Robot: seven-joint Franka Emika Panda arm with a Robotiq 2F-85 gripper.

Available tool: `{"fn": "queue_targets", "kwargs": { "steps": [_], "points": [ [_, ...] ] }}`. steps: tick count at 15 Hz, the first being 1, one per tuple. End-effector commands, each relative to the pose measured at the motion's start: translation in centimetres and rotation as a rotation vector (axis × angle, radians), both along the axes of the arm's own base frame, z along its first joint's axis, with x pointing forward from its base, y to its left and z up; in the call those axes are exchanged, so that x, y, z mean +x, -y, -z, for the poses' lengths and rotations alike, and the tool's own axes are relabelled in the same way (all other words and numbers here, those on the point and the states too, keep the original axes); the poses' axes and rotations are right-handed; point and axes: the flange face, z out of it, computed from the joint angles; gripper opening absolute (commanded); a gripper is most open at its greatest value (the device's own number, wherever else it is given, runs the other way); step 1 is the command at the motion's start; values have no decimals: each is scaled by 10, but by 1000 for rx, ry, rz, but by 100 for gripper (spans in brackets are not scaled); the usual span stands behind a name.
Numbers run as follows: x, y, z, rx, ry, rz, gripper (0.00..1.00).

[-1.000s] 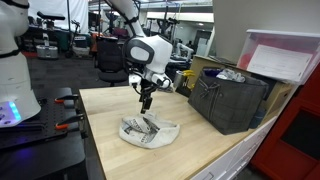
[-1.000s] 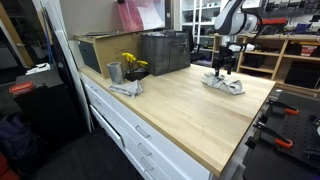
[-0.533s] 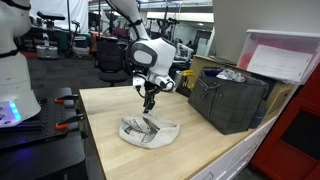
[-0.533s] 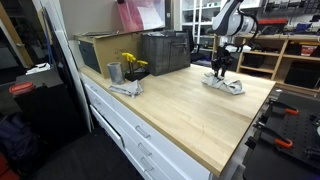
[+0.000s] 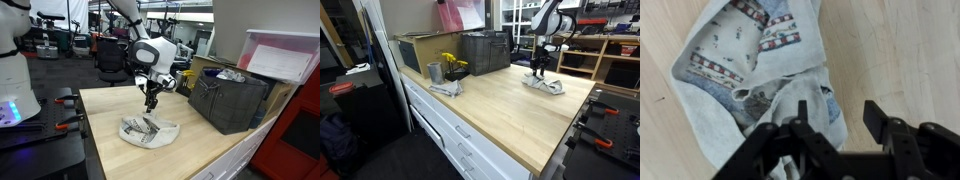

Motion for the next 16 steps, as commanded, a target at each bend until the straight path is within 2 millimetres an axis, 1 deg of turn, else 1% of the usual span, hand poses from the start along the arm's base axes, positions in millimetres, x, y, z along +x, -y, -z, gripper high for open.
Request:
{"fn": "queue_targets", "kwargs": {
  "steps": [1, 2, 3, 4, 5, 6, 8, 11, 13, 15, 16],
  "points": [
    [-4, 3, 9, -24, -21, -46, 94],
    [-5, 3, 15, -28, -41, -59, 77],
    [-7, 3, 20, -35, -57, -70, 55],
    [-9, 1, 24, -39, -66, -85, 53],
    [-10, 1, 27, -43, -75, -96, 47],
    [-11, 0, 30, -50, -82, -105, 38],
    [-12, -1, 31, -60, -90, -118, 24],
    [-13, -3, 25, -74, -84, -133, 0],
    [-14, -7, 22, -81, -83, -146, 0],
    [-14, -12, 14, -78, -73, -154, 1],
    [-12, -18, 7, -75, -60, -159, 1]
  ]
}}
